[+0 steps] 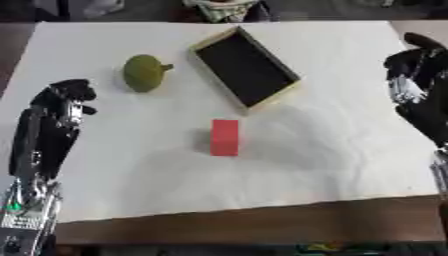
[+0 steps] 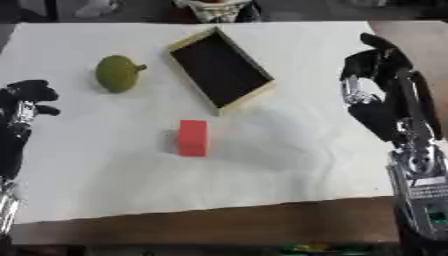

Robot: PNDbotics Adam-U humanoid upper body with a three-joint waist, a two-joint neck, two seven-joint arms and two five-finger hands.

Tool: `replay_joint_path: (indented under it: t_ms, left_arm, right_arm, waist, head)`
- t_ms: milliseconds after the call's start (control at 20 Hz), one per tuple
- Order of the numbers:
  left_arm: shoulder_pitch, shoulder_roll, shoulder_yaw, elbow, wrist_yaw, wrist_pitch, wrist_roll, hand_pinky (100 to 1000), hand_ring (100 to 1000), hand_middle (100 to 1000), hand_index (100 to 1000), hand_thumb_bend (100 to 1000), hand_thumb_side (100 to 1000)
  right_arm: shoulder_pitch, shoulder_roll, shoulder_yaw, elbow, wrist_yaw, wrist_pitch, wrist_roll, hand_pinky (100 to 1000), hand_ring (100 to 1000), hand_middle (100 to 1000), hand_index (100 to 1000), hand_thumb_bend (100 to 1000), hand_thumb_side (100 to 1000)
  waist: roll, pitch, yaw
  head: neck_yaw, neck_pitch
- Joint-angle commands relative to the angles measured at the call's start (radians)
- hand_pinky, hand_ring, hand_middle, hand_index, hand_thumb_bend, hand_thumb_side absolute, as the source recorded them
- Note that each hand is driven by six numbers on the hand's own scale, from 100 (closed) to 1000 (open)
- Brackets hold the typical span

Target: Pick up objects on the table and place them in the box.

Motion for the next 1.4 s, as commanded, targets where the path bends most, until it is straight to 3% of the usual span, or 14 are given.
replay_joint_path:
  t_ms: [50, 150, 450, 800, 1100, 1400]
  left_arm:
    - [-0.023, 0.09, 0.01, -0.028, -0.03, 0.001, -0.02, 628, 728, 634, 750, 100, 547]
    - [-0.04, 0.17, 0.012, -0.031, -0.069, 0.007, -0.047, 653, 750, 661, 765, 100, 484]
    - [-0.122, 0.398, -0.012, 0.014, -0.212, 0.006, -0.17, 733, 798, 747, 837, 389, 419]
    - [-0.311, 0.616, -0.086, 0.232, -0.315, -0.001, -0.333, 773, 802, 783, 891, 542, 378]
    - [-0.506, 0.648, -0.169, 0.456, -0.399, -0.075, -0.4, 784, 796, 790, 900, 578, 321]
    - [-0.688, 0.556, -0.236, 0.686, -0.543, -0.171, -0.465, 799, 797, 801, 913, 602, 322]
  right_arm:
    - [-0.007, -0.012, -0.002, -0.011, -0.006, -0.002, 0.003, 716, 714, 628, 883, 100, 439]
    - [-0.006, -0.014, -0.003, -0.01, -0.006, -0.002, 0.002, 716, 714, 628, 883, 100, 439]
    - [-0.002, -0.017, -0.002, -0.008, -0.005, -0.003, 0.003, 717, 714, 628, 883, 100, 442]
    - [0.002, -0.021, 0.003, -0.006, -0.005, -0.003, 0.008, 716, 713, 628, 883, 100, 447]
    - [0.003, -0.024, 0.01, -0.005, -0.008, -0.005, 0.014, 716, 713, 628, 884, 100, 450]
    - [0.004, -0.026, 0.014, -0.001, -0.011, -0.005, 0.017, 716, 713, 628, 884, 100, 456]
  waist:
    - [0.002, -0.018, -0.001]
    - [0.004, -0.02, -0.001]
    - [0.012, -0.027, -0.007]
    - [0.024, -0.036, -0.028]
    - [0.032, -0.041, -0.048]
    - [0.03, -0.046, -0.057]
  head:
    - [-0.002, 0.005]
    - [-0.004, 0.005]
    - [-0.004, 0.005]
    - [-0.002, 0.005]
    - [0.002, 0.005]
    - [0.004, 0.005]
